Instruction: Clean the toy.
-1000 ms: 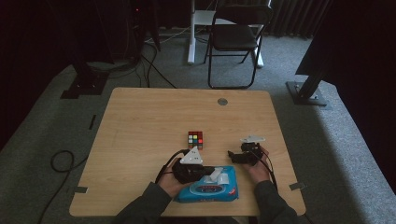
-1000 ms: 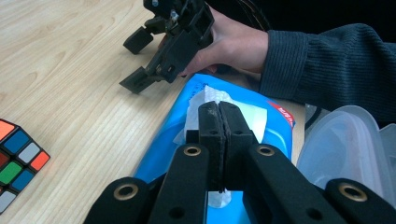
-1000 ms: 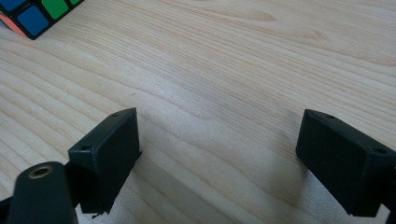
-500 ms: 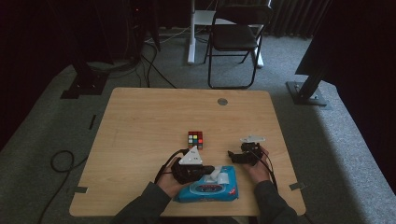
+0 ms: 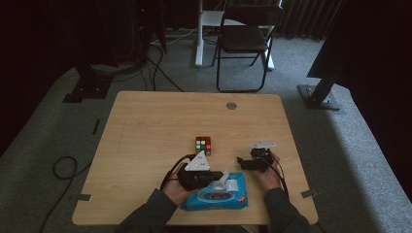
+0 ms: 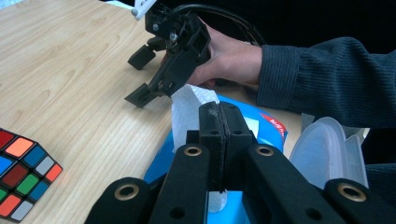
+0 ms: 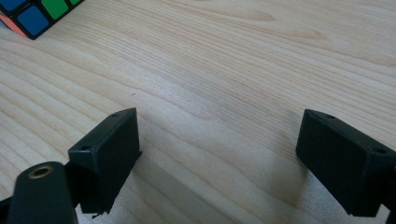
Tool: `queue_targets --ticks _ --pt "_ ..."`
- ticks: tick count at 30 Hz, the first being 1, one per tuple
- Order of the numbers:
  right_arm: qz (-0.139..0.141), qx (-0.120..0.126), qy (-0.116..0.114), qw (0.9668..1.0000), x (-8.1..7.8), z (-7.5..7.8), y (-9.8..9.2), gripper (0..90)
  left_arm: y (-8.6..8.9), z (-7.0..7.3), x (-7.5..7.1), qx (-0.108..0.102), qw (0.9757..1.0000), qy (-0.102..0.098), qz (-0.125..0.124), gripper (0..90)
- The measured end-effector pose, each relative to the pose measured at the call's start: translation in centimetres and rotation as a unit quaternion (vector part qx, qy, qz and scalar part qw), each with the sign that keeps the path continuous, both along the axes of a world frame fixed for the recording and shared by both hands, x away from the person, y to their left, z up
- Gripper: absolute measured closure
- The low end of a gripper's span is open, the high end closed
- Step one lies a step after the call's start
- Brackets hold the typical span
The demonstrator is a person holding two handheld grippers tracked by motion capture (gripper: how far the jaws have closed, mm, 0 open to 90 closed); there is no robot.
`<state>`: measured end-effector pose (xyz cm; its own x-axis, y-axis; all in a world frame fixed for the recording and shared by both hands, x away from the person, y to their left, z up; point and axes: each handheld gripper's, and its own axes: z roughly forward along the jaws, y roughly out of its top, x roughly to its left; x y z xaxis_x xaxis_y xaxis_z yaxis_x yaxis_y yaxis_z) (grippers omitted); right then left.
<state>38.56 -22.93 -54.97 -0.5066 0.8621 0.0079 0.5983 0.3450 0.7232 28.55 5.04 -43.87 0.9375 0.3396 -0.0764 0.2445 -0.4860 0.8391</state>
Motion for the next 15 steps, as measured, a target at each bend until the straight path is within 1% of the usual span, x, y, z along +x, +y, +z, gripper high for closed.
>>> queue_targets --ticks 10,15 --pt "0.0 0.0 0.0 1.0 0.0 0.0 0.0 13.0 0.24 0.29 0.19 -0.003 1.0 -0.002 0.002 89.8" --pt "0.0 0.0 0.0 1.0 0.0 0.0 0.0 13.0 0.24 0.44 0.12 -0.001 1.0 -0.004 0.001 89.8"
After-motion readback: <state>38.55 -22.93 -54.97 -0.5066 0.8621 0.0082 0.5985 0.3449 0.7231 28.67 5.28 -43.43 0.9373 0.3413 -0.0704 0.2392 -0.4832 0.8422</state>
